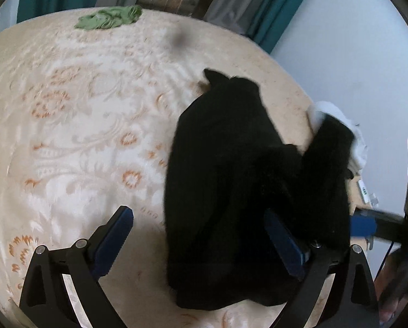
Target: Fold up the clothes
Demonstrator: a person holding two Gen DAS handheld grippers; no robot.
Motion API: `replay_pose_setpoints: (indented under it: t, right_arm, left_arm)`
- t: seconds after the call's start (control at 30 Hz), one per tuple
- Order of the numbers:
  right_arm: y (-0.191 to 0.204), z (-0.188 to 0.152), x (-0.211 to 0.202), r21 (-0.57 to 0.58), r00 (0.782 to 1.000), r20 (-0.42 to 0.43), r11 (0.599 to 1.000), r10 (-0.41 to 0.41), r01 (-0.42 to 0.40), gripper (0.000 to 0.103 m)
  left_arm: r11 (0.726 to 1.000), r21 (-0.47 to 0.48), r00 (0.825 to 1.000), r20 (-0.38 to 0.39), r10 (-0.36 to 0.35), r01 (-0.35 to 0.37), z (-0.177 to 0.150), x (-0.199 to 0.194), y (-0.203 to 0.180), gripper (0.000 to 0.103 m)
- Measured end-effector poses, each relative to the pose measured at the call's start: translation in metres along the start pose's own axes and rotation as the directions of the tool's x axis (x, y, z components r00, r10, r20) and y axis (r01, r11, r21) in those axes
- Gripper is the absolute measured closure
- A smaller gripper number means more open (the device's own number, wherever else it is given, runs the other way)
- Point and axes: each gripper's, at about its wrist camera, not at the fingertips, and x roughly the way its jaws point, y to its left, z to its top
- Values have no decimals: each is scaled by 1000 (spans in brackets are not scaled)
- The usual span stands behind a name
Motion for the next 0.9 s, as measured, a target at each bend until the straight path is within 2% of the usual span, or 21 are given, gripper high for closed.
replay_pose_setpoints:
  t: [0.1,0.13,0.2,0.3,0.4,0.57,0.63,0.7,0.73,0.77,0.8,0.83,0.87,0.9]
  right_arm:
    - [-9,-4,8,65,999,-29,998,19,-17,37]
    - [-14,-4,5,92,999,-30,996,18,-15,40]
    - [-22,1,-1,123,1000,0,992,-4,4,43]
    - [-11,-10,-25,79,998,27,995,58,-60,43]
    - [3,-17,-30,16,992,-40,993,119,-119,43]
    - [-10,-17,1,16,983,-139,992,123,-122,42]
    - [-24,-6,21,17,984,-156,997,81,-79,42]
    - [-50,8,40,43,987,-162,999,6,1,42]
    - [-64,13,45,59,986,-162,998,-26,36,40]
    - [-79,19,51,61,984,-162,994,-75,86,40]
    - [-93,25,57,58,978,-162,988,-134,145,51]
    - [-102,27,61,32,960,-159,970,-232,239,61]
    - [-113,28,67,21,948,-161,959,-276,283,60]
    - [-127,28,70,54,954,-157,962,-255,266,60]
  left_arm:
    - [1000,-16,1000,-13,23,-24,-1,4,10,5]
    - [999,-23,1000,-20,24,-24,-1,5,13,5]
    - [999,-30,999,-34,25,-26,0,8,18,5]
    - [999,-30,998,-51,26,-28,3,18,18,5]
    - [999,-42,998,-63,21,-24,3,25,19,5]
    - [998,-45,998,-55,34,-36,4,23,19,5]
    - [997,-49,997,-48,60,-63,6,22,20,7]
    - [990,-65,991,-45,122,-125,9,22,24,9]
    - [991,-78,994,-46,102,-105,10,21,27,9]
    - [994,-93,998,-48,51,-55,11,20,31,9]
    - [994,-110,999,-48,13,-18,12,19,34,9]
    - [993,-115,999,-37,-4,0,13,15,34,9]
    - [994,-113,1000,-19,-14,12,14,11,33,9]
    - [995,-99,1000,0,-28,28,15,7,31,9]
